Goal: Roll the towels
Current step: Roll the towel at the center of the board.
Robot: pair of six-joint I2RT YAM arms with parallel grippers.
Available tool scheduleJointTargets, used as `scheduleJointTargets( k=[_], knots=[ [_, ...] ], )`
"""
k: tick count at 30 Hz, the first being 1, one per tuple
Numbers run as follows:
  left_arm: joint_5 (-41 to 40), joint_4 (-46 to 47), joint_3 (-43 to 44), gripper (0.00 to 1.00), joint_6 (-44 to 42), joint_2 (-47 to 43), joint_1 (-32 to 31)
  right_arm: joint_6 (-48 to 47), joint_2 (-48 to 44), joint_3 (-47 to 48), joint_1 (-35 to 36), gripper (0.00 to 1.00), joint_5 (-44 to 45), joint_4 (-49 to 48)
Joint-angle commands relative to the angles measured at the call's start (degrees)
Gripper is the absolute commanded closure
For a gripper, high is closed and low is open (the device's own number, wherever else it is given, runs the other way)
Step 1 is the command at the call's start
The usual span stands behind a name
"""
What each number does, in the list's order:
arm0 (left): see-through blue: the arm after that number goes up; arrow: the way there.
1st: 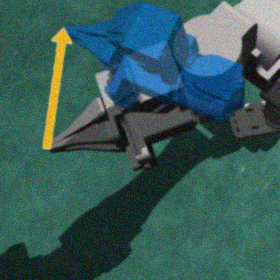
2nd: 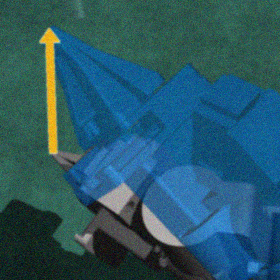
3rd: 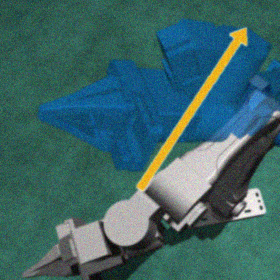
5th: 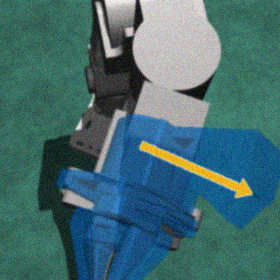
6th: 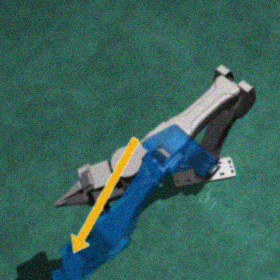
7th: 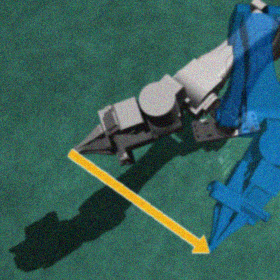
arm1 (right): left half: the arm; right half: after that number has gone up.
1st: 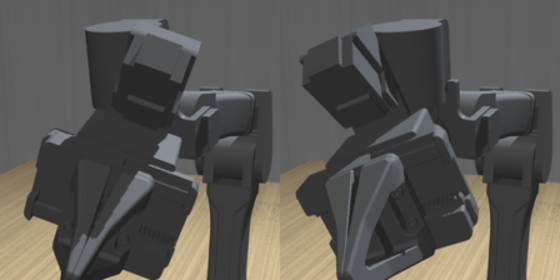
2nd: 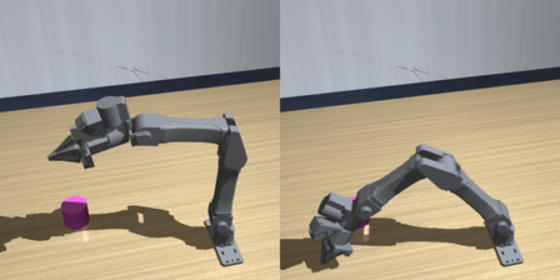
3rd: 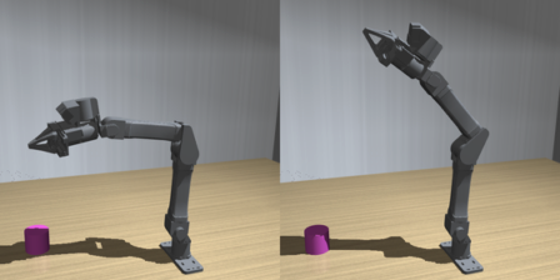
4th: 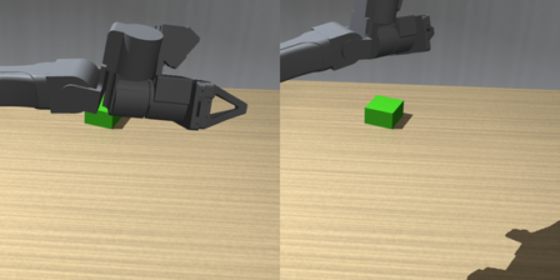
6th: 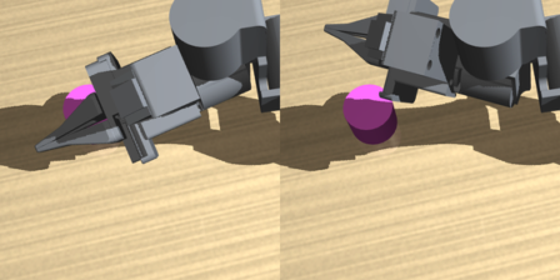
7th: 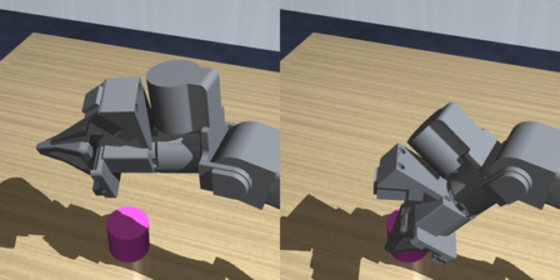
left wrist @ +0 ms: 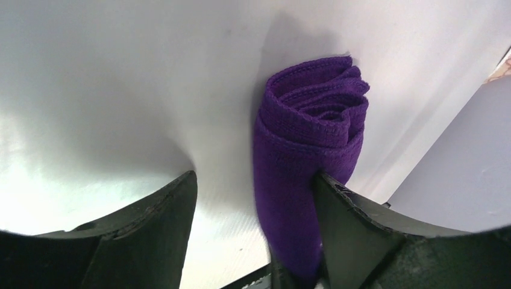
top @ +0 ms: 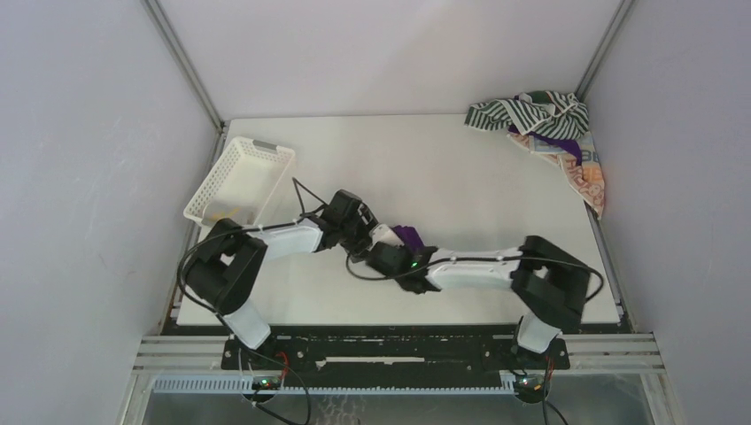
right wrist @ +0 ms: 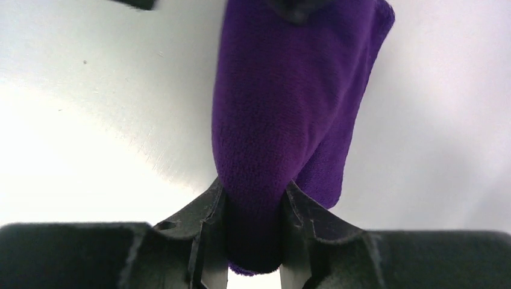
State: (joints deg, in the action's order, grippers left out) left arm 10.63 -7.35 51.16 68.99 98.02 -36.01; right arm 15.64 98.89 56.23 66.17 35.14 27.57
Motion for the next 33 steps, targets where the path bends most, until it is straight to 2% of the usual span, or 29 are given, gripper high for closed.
scheduleJointTargets(
  k=[1, 4, 8, 12, 15, 18, 22, 28, 33],
  knots=[
    [-2.7, 1.0, -6.1, 0.25, 2.0, -7.8, 2.3, -0.8, -9.5, -6.9, -9.6, 0.89, -29.5, -13.6],
    [-2.6, 1.9, -6.7, 0.21, 1.2, -10.7, 2.9, 1.8, -11.8, -12.8, -19.1, 0.90, -49.4, -20.5],
    [-1.4, 4.7, -7.7, 0.20, 2.2, -12.7, 2.9, 8.5, -10.5, -19.1, -28.9, 0.90, -68.4, -31.5],
    [0.3, 9.5, -9.3, 0.18, 4.4, -13.3, 2.8, 18.2, -3.3, -23.7, -36.9, 0.90, -84.0, -45.9],
    [1.5, 11.6, -8.8, 0.10, 4.8, -12.7, 2.5, 27.9, 5.0, -27.1, -40.6, 0.89, -92.1, -61.1],
    [2.0, 12.3, -7.3, 0.07, 4.5, -11.7, 2.1, 36.7, 12.2, -29.2, -42.6, 0.88, -96.5, -74.8],
    [3.2, 12.3, -5.1, 0.07, 3.8, -9.2, 1.7, 42.7, 19.4, -30.1, -44.0, 0.87, -98.5, -83.5],
    [4.2, 12.2, -3.3, 0.11, 4.2, -4.4, 0.3, 42.2, 20.8, -31.2, -44.3, 0.86, -96.7, -81.3],
    [4.0, 12.2, -3.0, 0.17, 5.0, -1.8, -0.6, 35.3, 17.2, -31.2, -44.3, 0.85, -91.8, -67.4]
  ],
)
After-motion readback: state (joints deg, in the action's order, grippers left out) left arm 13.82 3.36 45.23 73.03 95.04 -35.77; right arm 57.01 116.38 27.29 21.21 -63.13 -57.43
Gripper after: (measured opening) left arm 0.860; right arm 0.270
